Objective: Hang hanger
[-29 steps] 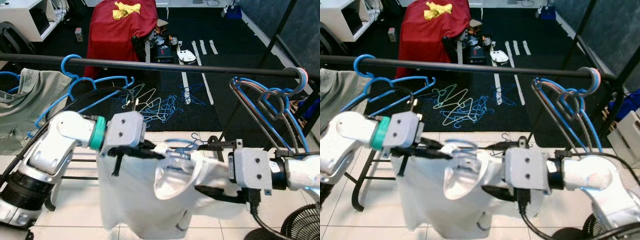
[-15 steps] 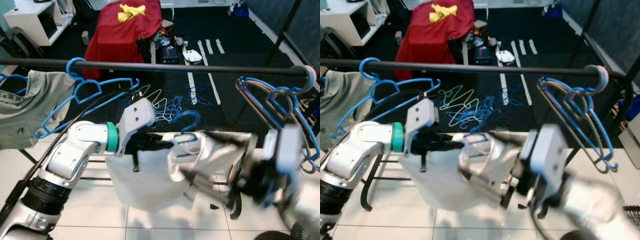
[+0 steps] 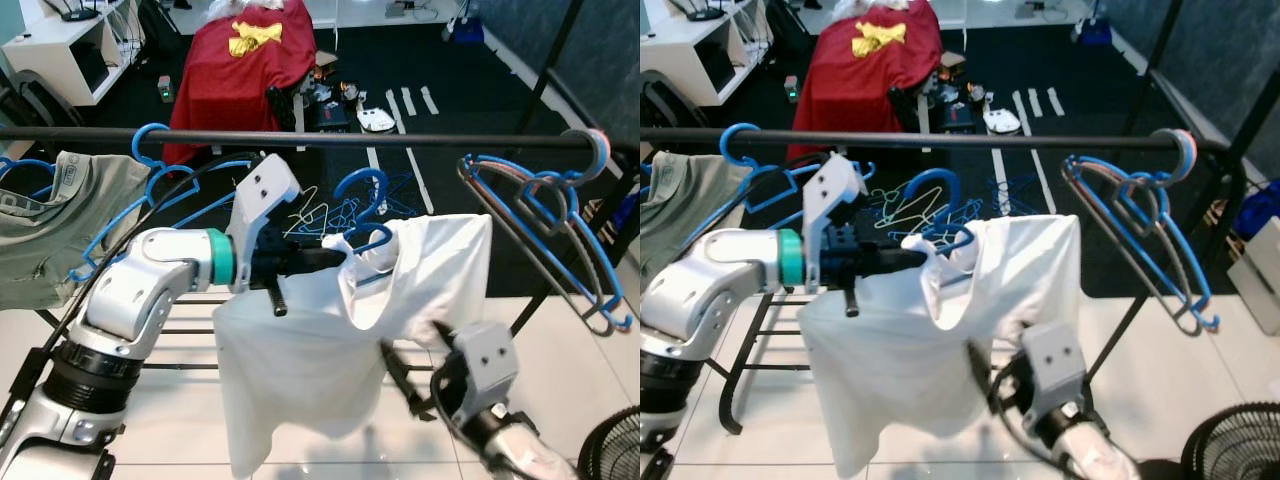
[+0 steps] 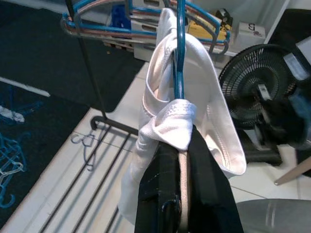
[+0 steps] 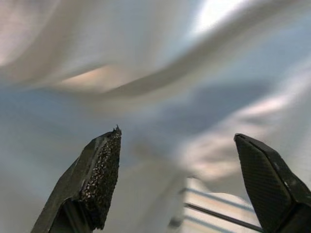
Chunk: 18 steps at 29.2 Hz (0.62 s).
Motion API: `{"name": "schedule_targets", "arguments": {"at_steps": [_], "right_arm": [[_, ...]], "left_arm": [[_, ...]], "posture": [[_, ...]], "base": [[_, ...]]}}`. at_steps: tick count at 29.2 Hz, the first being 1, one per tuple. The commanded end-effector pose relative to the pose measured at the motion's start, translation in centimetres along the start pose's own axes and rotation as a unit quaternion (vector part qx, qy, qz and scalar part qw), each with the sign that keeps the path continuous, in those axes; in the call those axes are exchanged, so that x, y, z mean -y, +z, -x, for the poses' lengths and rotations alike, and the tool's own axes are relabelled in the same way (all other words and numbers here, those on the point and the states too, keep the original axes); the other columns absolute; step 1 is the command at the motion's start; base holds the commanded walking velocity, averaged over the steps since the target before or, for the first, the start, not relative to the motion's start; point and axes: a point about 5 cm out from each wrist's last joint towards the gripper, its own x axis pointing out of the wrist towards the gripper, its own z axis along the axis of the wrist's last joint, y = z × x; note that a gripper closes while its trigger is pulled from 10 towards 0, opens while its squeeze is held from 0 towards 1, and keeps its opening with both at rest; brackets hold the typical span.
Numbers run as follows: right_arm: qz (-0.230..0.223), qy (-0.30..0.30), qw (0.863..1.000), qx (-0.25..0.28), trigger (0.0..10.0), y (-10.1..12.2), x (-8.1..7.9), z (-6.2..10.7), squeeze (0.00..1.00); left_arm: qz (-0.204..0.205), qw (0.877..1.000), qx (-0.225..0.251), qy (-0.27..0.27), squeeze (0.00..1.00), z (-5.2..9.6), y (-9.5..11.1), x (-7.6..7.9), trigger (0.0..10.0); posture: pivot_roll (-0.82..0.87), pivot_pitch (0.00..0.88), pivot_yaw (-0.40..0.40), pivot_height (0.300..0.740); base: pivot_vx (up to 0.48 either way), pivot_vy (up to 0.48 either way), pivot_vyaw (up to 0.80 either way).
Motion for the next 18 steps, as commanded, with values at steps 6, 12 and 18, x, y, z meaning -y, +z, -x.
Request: {"name": "schedule_targets", "arguments": {"at_steps": [6,12,18], "right_arm": [[-0.002,0.039,0.997,0.062,10.0,3.4,-1.6,-3.2,0.0],[0.005,0.103,0.99,0.093,10.0,5.0,-4.0,-4.9,0.0],[0.021,0.146,0.983,0.108,10.0,5.5,-4.9,-6.0,0.0]], "left_arm": [[-0.003,0.997,-0.002,0.081,0.0,2.7,-1.3,-0.2,10.0],[0.001,0.986,-0.001,0.169,0.0,5.2,-2.5,-0.5,10.0],[-0.038,0.967,0.013,0.251,0.0,7.1,-3.0,-0.1,10.0]], "posture": [[-0.05,0.065,0.123,0.74],[-0.03,0.075,0.102,0.74],[0.0,0.072,0.055,0.74]], "base": [[0.0,0.0,0.0],[0.0,0.0,0.0],[0.0,0.0,0.0]]}}
